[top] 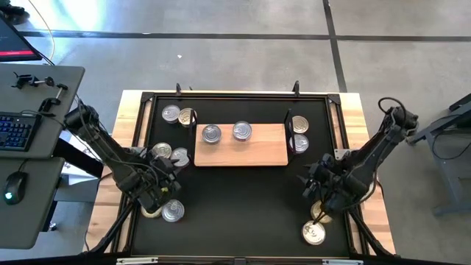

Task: Stack canned seafood by type on shelf
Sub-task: Move the shelf to the top

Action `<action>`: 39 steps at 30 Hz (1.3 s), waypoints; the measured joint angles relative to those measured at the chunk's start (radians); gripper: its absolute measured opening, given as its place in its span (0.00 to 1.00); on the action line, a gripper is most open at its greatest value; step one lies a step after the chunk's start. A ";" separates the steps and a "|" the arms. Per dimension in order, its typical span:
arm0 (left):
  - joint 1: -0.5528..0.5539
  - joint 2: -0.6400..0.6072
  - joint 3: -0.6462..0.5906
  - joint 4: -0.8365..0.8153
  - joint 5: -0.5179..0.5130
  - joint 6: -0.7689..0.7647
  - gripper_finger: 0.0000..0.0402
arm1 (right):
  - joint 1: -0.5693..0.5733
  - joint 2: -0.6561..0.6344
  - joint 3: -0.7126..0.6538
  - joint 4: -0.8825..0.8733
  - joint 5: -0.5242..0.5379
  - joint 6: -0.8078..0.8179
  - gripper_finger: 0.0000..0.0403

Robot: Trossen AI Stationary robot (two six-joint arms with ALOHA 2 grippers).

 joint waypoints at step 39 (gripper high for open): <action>0.206 -0.006 -0.040 0.302 0.044 0.509 0.33 | -0.337 -0.097 -0.019 0.067 -0.286 -0.458 0.52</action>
